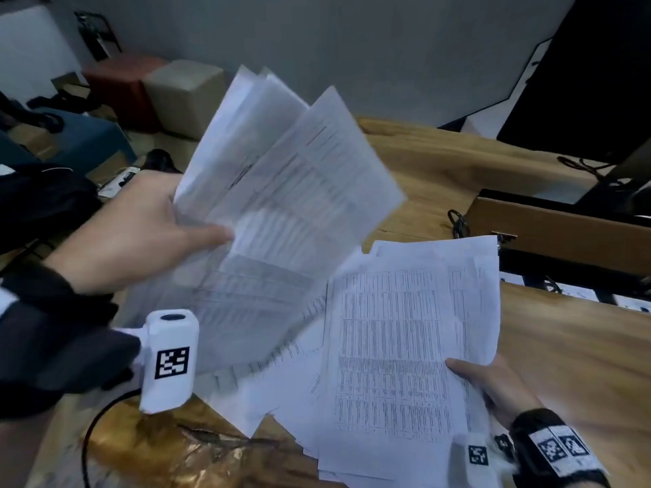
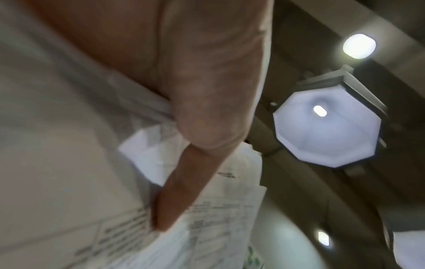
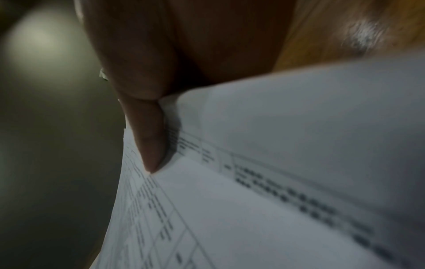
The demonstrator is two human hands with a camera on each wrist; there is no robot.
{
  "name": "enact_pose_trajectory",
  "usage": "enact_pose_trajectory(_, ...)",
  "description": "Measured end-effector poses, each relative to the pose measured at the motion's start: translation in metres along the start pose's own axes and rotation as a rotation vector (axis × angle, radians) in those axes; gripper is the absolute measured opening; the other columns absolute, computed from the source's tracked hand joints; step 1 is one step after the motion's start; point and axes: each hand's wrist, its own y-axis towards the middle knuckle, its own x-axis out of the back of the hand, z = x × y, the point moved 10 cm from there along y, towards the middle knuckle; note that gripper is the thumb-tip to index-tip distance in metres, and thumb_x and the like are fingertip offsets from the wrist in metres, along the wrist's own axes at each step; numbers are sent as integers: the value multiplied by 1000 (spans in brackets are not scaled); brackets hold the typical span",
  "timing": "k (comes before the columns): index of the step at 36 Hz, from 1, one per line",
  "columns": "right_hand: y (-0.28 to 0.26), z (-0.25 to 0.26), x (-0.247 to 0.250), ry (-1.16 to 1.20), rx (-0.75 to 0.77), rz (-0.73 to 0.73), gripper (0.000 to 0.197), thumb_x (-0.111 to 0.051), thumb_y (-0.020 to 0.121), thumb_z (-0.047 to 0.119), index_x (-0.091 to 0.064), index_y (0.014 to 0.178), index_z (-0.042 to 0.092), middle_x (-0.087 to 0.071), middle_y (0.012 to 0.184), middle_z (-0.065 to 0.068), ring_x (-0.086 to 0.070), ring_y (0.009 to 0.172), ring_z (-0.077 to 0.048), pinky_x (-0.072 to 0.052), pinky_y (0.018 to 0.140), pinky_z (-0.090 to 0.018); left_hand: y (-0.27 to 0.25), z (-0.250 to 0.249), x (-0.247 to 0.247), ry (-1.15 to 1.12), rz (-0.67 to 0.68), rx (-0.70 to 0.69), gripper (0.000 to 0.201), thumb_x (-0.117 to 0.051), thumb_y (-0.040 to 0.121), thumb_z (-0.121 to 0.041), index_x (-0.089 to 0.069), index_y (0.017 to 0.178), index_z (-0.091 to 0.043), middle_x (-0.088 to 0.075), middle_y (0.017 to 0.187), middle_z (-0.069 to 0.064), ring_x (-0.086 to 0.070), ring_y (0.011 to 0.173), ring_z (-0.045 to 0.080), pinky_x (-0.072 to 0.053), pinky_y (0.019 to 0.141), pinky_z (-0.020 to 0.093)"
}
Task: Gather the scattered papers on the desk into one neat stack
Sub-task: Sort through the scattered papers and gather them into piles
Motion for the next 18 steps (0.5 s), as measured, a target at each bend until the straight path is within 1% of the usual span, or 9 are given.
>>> enact_pose_trajectory(1,1,-1,2,-2,0,-8,34,-70,84,2,-63,117,1,-76,104,-21,-73,94,-39,-55,89,-56,5,-3,-7,-105,50,-8,16,-82,72,-8,-72,80,-18,-75,73,-14,-68,60,-2,-54,54,18)
enact_pose_trajectory(3,3,-5,4,0,-5,-17,36,-72,82,2,-63,117,1,-76,104,-21,-73,95,-39,-53,92,-59,15,4,-31,-354,137,39,25,-83,67,1,-70,83,-14,-75,69,-15,-66,57,-2,-52,53,11)
enact_pose_trajectory(6,7,-13,6,27,-25,-20,40,-75,79,1,-62,118,-1,-75,105,-22,-73,95,-41,-53,92,-59,25,29,-92,-574,236,149,39,-82,63,4,-70,98,-6,-78,88,0,-71,78,13,-59,71,28)
enact_pose_trajectory(8,9,-16,4,42,-24,7,51,-80,74,3,-62,121,-1,-74,108,-23,-72,97,-42,-52,92,-61,23,47,-145,-602,306,235,53,-83,59,-6,-68,109,-3,-74,107,11,-71,97,27,-58,87,45)
enact_pose_trajectory(10,8,-17,0,33,-17,43,47,-77,78,0,-62,122,0,-73,110,-24,-72,98,-42,-53,90,-62,17,69,-195,-601,334,341,50,-83,56,-15,-72,104,-5,-75,107,14,-71,99,33,-54,91,53)
enact_pose_trajectory(12,5,-16,-2,39,-7,57,43,-75,79,-1,-64,120,2,-75,108,-21,-73,97,-40,-55,88,-58,8,90,-241,-611,378,433,30,-81,68,-6,-73,97,-12,-75,105,12,-72,97,31,-54,92,53)
enact_pose_trajectory(15,6,-22,0,106,-50,27,77,-93,57,31,-64,122,1,-75,110,-20,-71,101,-39,-51,96,-59,-4,114,-293,-594,431,511,32,-76,77,0,-69,104,-15,-71,116,11,-69,102,28,-52,96,46)
enact_pose_trajectory(16,4,-24,0,155,-77,17,79,-90,60,40,-63,123,2,-74,113,-21,-70,104,-40,-49,98,-59,-8,119,-304,-582,435,527,37,-76,76,0,-68,109,-15,-71,118,10,-68,103,27,-52,96,44)
enact_pose_trajectory(18,-2,-24,-7,261,-134,34,53,-68,84,47,-64,123,10,-74,113,-17,-70,105,-38,-52,94,-53,-13,126,-322,-553,436,551,47,-77,73,-2,-65,117,-14,-70,119,8,-67,104,26,-53,95,42)
